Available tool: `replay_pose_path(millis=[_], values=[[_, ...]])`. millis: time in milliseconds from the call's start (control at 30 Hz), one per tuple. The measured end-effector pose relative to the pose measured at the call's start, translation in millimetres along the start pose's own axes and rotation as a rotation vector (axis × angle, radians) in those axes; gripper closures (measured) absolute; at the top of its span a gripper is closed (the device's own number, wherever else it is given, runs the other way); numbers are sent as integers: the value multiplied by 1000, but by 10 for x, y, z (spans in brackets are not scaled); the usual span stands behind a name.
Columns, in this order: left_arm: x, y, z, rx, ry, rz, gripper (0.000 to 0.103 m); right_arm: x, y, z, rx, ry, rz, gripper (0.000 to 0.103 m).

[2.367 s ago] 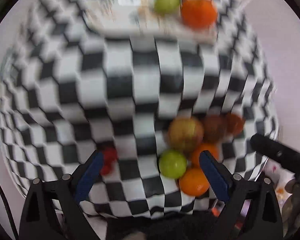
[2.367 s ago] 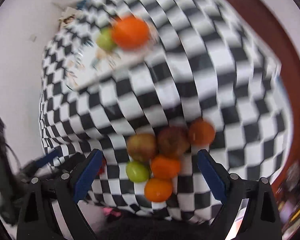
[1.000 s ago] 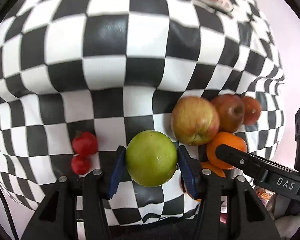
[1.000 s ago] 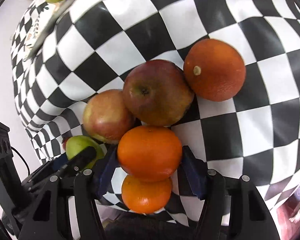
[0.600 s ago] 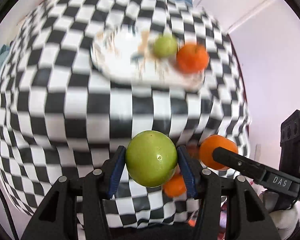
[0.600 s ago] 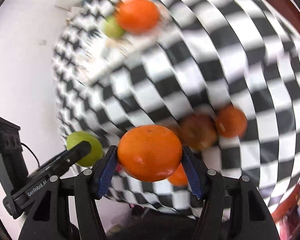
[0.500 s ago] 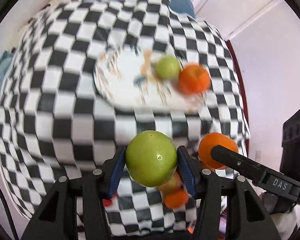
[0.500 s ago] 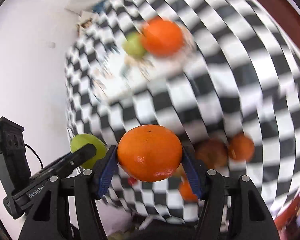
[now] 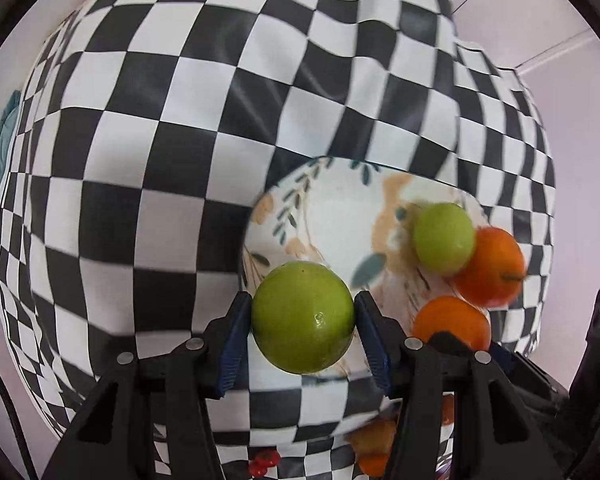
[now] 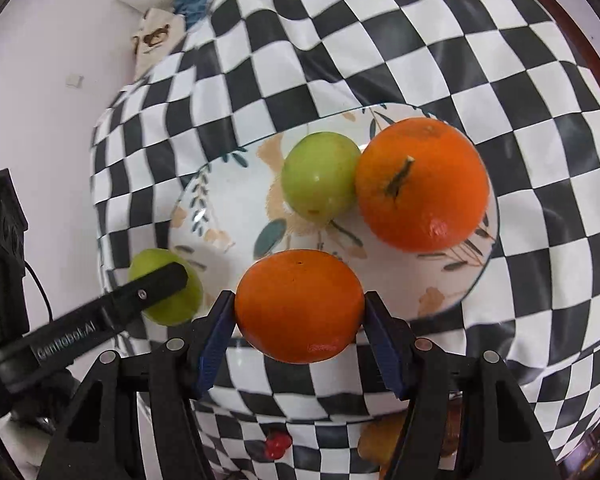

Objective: Organize fruits
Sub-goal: 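Set the green apple and tangerine on the plate and open both tools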

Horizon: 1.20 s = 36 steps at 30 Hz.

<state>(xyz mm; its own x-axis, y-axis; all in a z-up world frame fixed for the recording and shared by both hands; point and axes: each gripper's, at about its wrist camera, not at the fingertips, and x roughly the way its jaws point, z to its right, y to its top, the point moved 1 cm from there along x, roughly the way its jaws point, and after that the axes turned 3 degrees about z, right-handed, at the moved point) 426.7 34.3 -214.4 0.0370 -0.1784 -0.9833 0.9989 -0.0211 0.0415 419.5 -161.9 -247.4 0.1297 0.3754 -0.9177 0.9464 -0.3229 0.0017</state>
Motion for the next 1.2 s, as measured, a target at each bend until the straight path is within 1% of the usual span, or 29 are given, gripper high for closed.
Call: replay_pose_path(millis=[167, 200, 233, 267, 300, 367, 433, 500, 633, 767, 867, 1000, 1133, 1200], values=[[113, 88, -36, -9, 8, -30, 53, 121, 34, 72, 33, -25, -34, 35], [114, 94, -39, -11, 6, -37, 52, 150, 38, 86, 37, -33, -55, 35], [116, 104, -42, -15, -5, -41, 48, 163, 36, 103, 46, -16, -69, 26], [91, 112, -45, -17, -20, -32, 35, 179, 37, 94, 50, -11, -69, 10], [61, 126, -38, -9, -17, -17, 21, 149, 34, 87, 42, -16, -64, 7], [-33, 144, 2, 19, 0, 21, 14, 56, 20, 54, 11, -29, -53, 7], [-87, 134, 34, 34, 4, 26, 13, -39, 1, 15, -26, -58, -45, 7], [-134, 95, 57, 41, 5, 30, 13, -130, -24, -14, -73, -126, -18, 7], [-239, -41, 99, 65, 43, 69, 13, -266, -41, -18, -137, -217, 34, 7], [-382, -267, 104, 73, 66, 107, 13, -361, -83, 32, -157, -239, 63, 7], [-492, -420, 121, 77, 86, 146, 13, -477, -158, 18, -190, -272, 101, 7], [-612, -602, 131, 60, 81, 186, 13, -689, -282, 6, -221, -286, 144, 7], [-817, -775, 168, 64, 79, 236, 13, -880, -457, -45, -250, -294, 193, 7], [-946, -865, 197, 70, 90, 267, 13, -993, -552, -73, -267, -289, 222, 7]])
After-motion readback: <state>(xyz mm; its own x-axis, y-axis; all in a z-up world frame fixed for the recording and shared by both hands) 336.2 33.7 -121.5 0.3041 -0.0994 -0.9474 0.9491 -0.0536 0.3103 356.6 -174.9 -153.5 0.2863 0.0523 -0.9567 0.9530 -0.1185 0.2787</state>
